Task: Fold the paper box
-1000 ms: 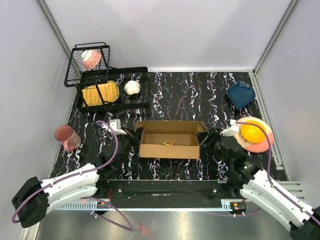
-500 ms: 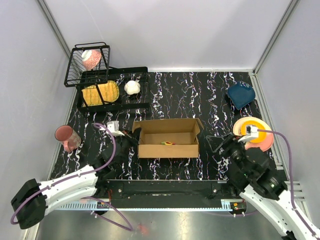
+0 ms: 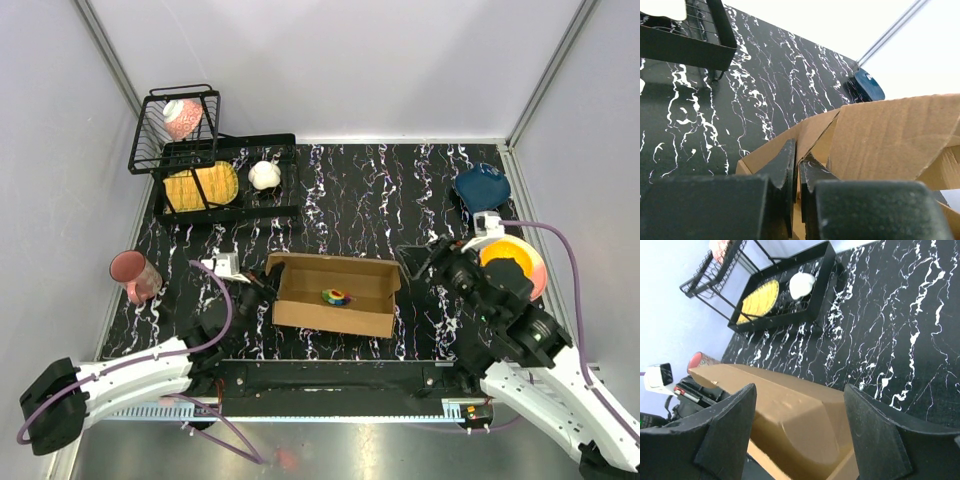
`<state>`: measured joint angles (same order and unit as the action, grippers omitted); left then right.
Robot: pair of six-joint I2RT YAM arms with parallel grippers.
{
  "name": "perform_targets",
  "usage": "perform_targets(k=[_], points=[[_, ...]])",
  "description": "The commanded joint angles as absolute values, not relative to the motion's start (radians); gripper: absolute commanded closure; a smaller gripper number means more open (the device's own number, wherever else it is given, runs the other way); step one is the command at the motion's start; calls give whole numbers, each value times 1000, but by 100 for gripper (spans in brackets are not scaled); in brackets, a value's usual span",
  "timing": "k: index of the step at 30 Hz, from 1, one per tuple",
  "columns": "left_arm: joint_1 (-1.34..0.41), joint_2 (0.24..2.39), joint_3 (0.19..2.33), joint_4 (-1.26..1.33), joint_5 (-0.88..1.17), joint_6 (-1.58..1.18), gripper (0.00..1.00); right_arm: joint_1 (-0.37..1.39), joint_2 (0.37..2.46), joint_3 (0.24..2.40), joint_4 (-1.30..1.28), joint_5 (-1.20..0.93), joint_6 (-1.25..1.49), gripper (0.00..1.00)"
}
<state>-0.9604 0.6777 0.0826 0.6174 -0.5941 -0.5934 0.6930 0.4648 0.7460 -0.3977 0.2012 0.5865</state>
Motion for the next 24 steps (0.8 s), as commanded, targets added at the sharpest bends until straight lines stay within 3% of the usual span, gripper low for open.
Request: perform_targets(k=[1, 4, 5, 8, 18, 24], points=[[-980, 693, 17, 578, -560, -518, 93, 693, 581, 804, -262, 106, 508, 24], [-989, 715, 23, 548, -537, -522, 87, 695, 682, 799, -201, 28, 512, 25], [-994, 719, 31, 525, -531, -525, 77, 695, 702, 787, -187, 2, 523, 25], [-1006, 719, 54, 434, -506, -535, 63, 695, 745, 747, -153, -58, 540, 26], [-1025, 589, 75, 187, -489, -606, 50, 695, 648, 641, -202, -91, 537, 27], [-1025, 649, 253, -173, -659, -741, 49, 695, 635, 653, -248, -93, 502, 29]])
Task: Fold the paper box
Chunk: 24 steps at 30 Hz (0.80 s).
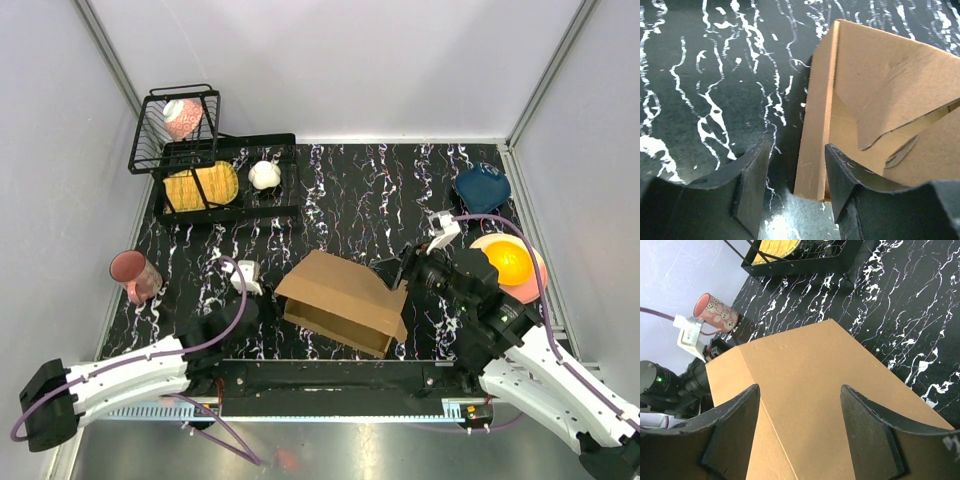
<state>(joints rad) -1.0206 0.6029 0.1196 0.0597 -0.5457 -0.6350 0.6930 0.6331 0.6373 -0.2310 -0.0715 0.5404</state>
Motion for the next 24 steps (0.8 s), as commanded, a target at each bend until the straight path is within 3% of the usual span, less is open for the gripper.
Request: perform_targets(k=[1, 4, 17, 21, 24], points=[[-1025, 669, 309, -286, -714, -768, 49, 696, 643, 653, -247, -121, 497, 30], [-1025, 738, 406, -530, -820, -941, 48, 695, 684, 624, -229, -184, 494, 34], [-1025, 839, 558, -1049, -1037, -1566, 49, 696, 787, 471, -219, -345, 509, 52], [-1019, 795, 621, -1097, -1120, -1588, 48, 696, 827, 472, -229, -359, 520, 53], [-1017, 740, 646, -905, -1120, -1372, 49, 696, 914, 495, -245, -362, 525, 54]])
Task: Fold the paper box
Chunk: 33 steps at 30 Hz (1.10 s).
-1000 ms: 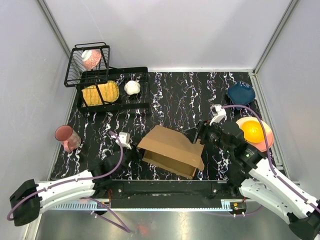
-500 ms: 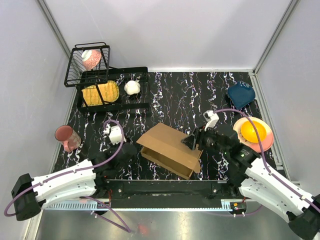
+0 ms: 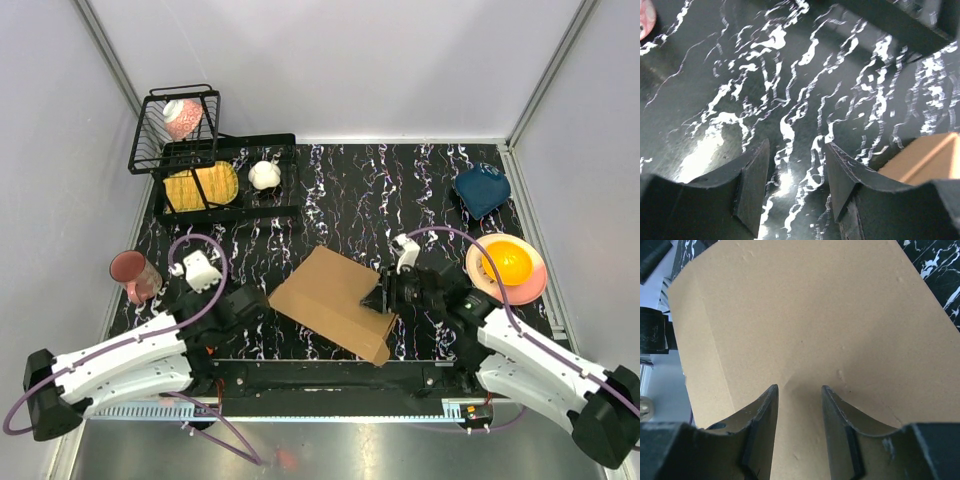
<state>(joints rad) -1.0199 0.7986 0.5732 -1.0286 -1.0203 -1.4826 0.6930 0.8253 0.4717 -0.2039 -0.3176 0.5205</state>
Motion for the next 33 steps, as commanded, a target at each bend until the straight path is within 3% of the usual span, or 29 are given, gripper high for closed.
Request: perform_targets(k=[1, 4, 6, 7, 8, 13, 17, 20, 26, 33], points=[[-1017, 701, 644, -823, -1102, -1194, 49, 696, 942, 512, -267, -359, 531, 55], [-1017, 619, 569, -360, -915, -786, 45, 696, 999, 526, -281, -338, 541, 58], [-1017, 585, 499, -125, -771, -714, 41, 696, 983, 526, -287, -315, 551, 58], [-1016, 571, 474, -56, -729, -653, 31, 696, 971, 523, -287, -307, 558, 59], [-1015, 575, 456, 24, -698, -635, 30, 696, 947, 525, -293, -301, 558, 59], [-996, 734, 495, -72, -710, -640, 27, 696, 859, 540, -324, -258, 568, 53], [-974, 874, 525, -89, -628, -632, 28, 695, 766, 571, -366, -197, 594, 36], [-973, 933, 503, -52, -577, -661, 31, 696, 680, 601, -406, -102, 641, 32], [-973, 968, 454, -43, -554, -730, 34, 695, 618, 666, -583, 64, 755, 39], [-973, 962, 430, -72, -569, -779, 34, 698, 663, 666, -669, -196, 873, 35]])
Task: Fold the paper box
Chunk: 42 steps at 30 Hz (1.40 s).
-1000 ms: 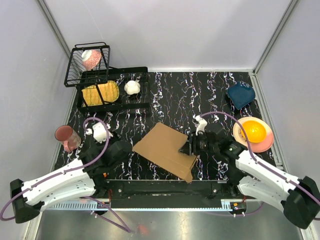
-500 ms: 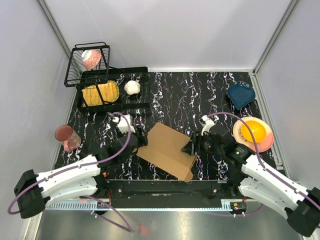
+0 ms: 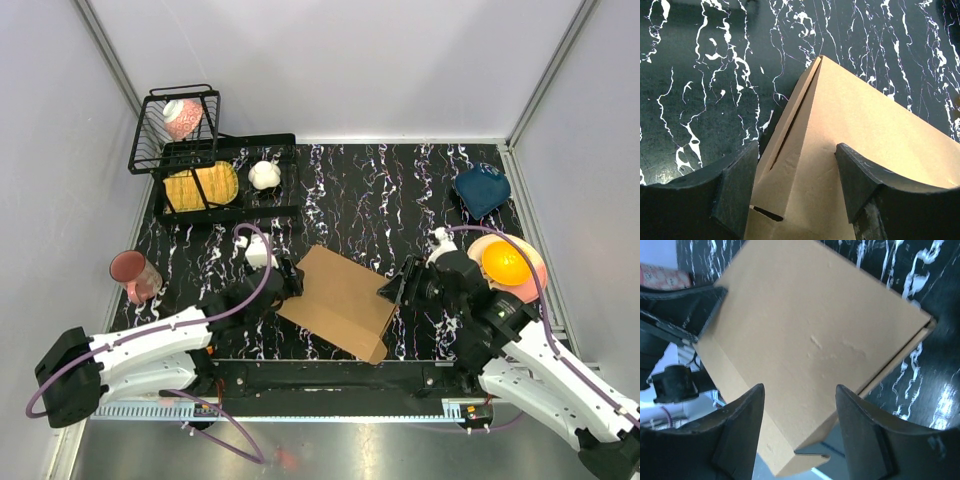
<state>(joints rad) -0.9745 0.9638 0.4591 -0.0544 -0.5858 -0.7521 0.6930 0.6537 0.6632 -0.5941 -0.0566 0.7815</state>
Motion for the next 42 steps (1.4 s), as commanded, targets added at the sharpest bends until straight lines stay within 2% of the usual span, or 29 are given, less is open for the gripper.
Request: perform_targets(k=[1, 6, 11, 16, 26, 33, 37, 42], points=[[-973, 957, 426, -74, -572, -782, 34, 696, 661, 661, -689, -215, 880, 33], [-974, 942, 407, -83, -583, -796, 34, 696, 643, 628, -726, -259, 896, 31], [-973, 931, 376, -90, -581, -839, 34, 698, 692, 552, -568, -365, 951, 30], [-973, 911, 353, -84, -580, -864, 34, 696, 782, 538, -468, -368, 946, 29], [-973, 994, 318, 113, -557, -885, 34, 695, 985, 607, -219, -207, 859, 25], [-973, 1187, 460, 152, -545, -853, 34, 641, 1147, 732, -250, -71, 693, 24], [-968, 1209, 518, 48, -543, -836, 33, 568, 1102, 796, -368, -6, 612, 24], [-957, 1135, 505, -78, -589, -819, 33, 491, 1043, 906, -538, 103, 493, 23]])
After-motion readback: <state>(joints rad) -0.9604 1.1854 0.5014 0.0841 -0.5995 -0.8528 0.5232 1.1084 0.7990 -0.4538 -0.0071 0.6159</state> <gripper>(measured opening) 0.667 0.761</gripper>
